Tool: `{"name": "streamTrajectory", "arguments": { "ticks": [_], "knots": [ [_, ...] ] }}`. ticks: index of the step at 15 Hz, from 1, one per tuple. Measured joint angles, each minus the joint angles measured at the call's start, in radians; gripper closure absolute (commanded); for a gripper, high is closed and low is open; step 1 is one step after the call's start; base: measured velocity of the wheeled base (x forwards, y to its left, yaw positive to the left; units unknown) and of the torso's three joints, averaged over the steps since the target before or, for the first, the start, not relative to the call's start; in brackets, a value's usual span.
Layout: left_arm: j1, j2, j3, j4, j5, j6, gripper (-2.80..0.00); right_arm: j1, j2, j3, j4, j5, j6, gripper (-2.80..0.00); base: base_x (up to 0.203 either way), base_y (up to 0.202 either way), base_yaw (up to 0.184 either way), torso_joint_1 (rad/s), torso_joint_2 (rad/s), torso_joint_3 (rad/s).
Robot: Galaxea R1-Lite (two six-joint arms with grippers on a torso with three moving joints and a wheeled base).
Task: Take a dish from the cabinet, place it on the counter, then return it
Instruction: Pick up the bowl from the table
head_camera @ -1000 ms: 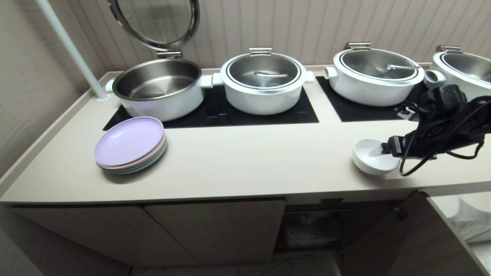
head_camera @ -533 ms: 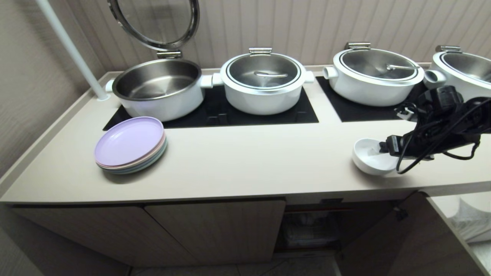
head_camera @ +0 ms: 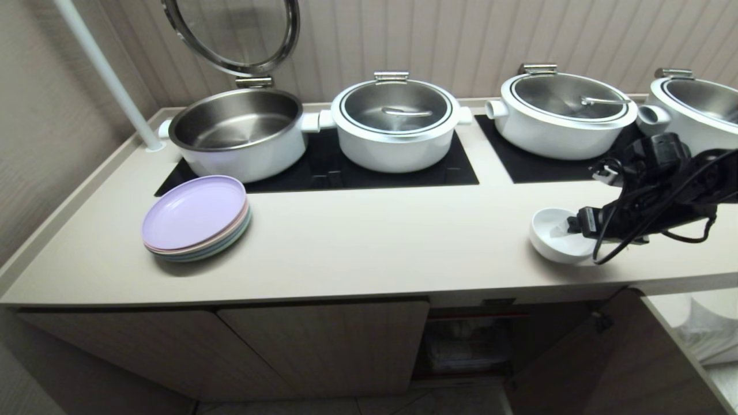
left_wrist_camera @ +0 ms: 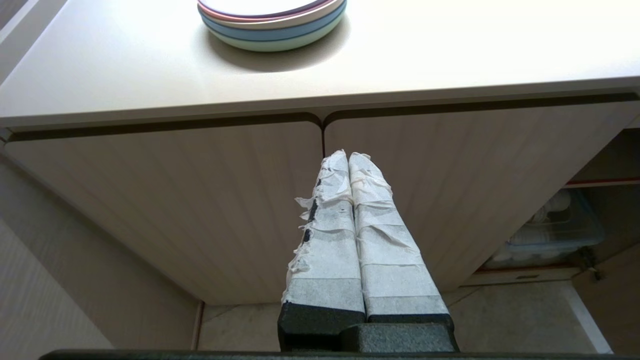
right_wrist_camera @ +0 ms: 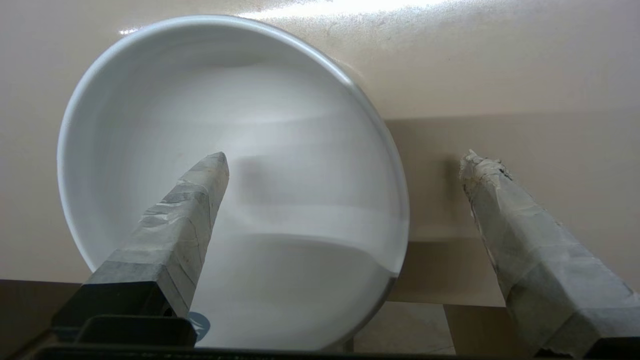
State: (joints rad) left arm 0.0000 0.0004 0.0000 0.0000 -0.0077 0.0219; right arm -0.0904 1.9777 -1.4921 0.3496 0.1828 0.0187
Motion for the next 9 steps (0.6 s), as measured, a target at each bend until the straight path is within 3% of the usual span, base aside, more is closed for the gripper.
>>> {"name": "streamTrajectory", "arguments": {
  "ticks": [9],
  "knots": [
    [0.000, 0.000, 0.000, 0.000, 0.000, 0.000, 0.00, 0.004, 0.006, 0.002, 0.002, -0.002, 0.000, -2.80, 0.000, 0.000, 0.000, 0.000, 0.00, 0.000]
  ]
}}
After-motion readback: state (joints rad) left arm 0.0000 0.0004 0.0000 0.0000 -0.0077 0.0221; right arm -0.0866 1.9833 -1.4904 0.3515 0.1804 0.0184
